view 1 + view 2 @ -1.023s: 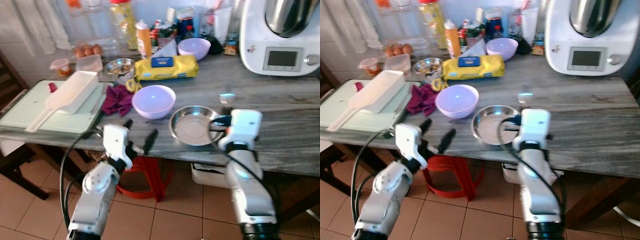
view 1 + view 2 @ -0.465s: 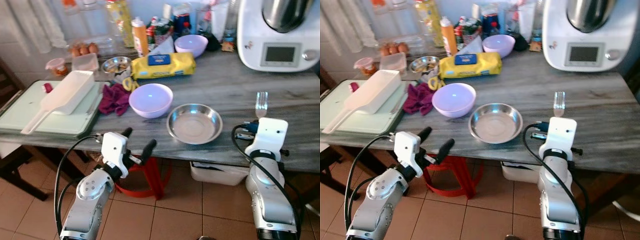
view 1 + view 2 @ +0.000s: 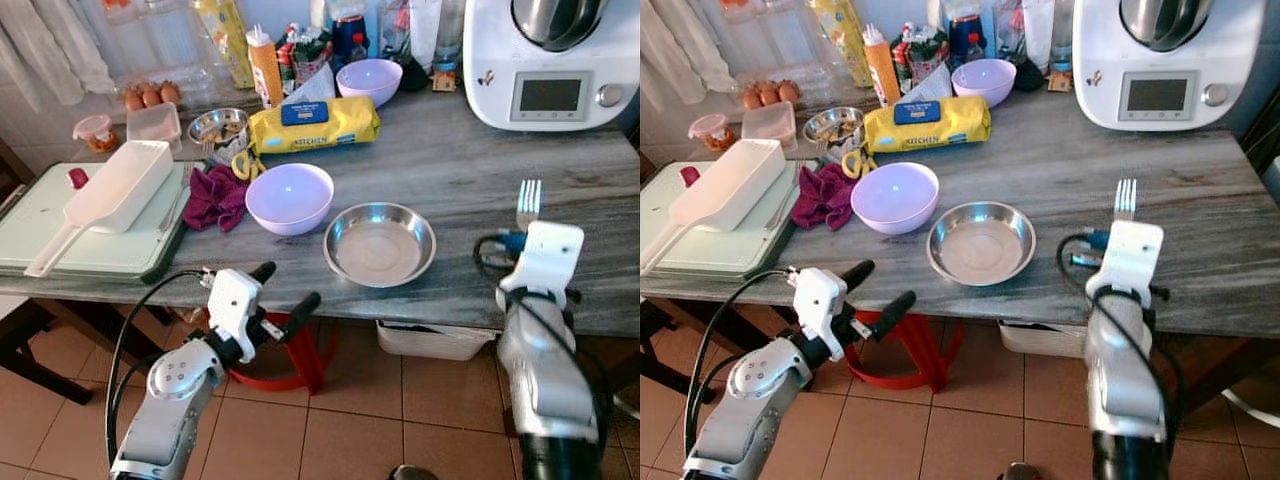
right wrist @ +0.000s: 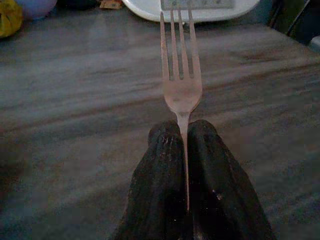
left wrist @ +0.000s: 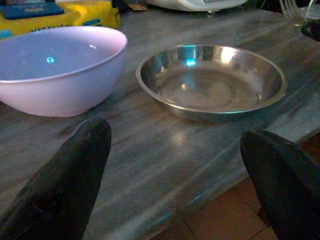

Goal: Setting the table

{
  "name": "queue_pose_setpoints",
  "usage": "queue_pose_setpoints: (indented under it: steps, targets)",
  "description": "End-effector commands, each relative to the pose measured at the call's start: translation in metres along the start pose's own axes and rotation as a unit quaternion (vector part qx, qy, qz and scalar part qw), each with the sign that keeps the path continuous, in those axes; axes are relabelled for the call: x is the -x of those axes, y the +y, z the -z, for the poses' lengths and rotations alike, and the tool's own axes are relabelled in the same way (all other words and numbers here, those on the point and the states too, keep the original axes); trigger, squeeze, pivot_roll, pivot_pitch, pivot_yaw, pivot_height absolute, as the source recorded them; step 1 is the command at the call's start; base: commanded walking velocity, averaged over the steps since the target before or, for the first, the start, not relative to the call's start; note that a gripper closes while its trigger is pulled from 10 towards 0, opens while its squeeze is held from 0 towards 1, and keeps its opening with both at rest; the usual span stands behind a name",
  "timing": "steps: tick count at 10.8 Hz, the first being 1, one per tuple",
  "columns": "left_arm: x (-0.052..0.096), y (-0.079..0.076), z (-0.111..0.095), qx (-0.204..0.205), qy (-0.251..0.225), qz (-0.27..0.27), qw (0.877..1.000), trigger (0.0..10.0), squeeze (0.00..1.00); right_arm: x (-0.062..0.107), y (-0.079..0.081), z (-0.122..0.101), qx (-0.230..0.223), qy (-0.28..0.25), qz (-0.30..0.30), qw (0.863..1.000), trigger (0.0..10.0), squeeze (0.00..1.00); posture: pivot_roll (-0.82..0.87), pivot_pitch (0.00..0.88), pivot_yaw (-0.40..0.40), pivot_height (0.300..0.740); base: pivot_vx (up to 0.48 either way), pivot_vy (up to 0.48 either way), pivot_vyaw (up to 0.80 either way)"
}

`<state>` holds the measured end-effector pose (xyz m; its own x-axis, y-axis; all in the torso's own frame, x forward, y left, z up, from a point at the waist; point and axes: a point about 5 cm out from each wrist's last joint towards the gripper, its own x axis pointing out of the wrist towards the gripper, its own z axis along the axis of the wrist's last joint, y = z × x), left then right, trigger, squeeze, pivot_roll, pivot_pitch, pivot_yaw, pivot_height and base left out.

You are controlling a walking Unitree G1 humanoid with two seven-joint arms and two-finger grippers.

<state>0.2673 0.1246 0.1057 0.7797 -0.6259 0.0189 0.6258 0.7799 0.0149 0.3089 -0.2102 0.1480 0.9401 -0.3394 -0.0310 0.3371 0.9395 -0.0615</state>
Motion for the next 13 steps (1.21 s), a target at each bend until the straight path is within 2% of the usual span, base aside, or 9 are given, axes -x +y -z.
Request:
queue_pose_setpoints:
  steps: [1, 4, 6, 8, 11, 12, 13]
  targets:
    - [0.002, 0.002, 0.002, 0.001, 0.010, 0.002, 1.000, 10.0, 0.00, -0.004, 0.003, -0.001, -0.010, 0.010, -0.008, 1.000, 10.0, 0.00, -0.19, 0.133, 0.143, 0.740, 0.000, 0.000, 0.00]
    - [0.001, -0.002, 0.003, 0.000, 0.014, 0.020, 1.000, 10.0, 0.00, -0.015, 0.015, -0.004, -0.067, 0.040, -0.032, 0.996, 10.0, 0.00, -0.18, 0.128, 0.143, 0.740, 0.000, 0.000, 0.00]
    - [-0.001, -0.003, -0.001, 0.002, 0.000, 0.033, 0.999, 10.0, 0.00, -0.018, 0.028, -0.003, -0.085, 0.057, -0.054, 0.993, 10.0, 0.00, -0.18, 0.123, 0.139, 0.740, 0.000, 0.000, 0.00]
    - [-0.004, -0.005, -0.007, 0.002, -0.016, 0.046, 0.999, 10.0, 0.00, -0.021, 0.034, -0.001, -0.101, 0.072, -0.064, 0.990, 10.0, 0.00, -0.18, 0.117, 0.135, 0.740, 0.000, 0.000, 0.00]
    - [-0.006, -0.009, -0.010, 0.002, -0.023, 0.064, 0.998, 10.0, 0.00, -0.025, 0.040, 0.001, -0.106, 0.087, -0.074, 0.988, 10.0, 0.00, -0.18, 0.111, 0.125, 0.740, 0.000, 0.000, 0.00]
    - [-0.008, -0.010, -0.012, 0.001, -0.025, 0.068, 0.997, 10.0, 0.00, -0.024, 0.043, 0.010, -0.107, 0.116, -0.085, 0.984, 10.0, 0.00, -0.19, 0.110, 0.120, 0.740, 0.000, 0.000, 0.00]
    - [-0.008, -0.012, -0.012, 0.001, -0.026, 0.070, 0.997, 10.0, 0.00, -0.023, 0.042, 0.013, -0.101, 0.122, -0.084, 0.984, 10.0, 0.00, -0.19, 0.109, 0.119, 0.740, 0.000, 0.000, 0.00]
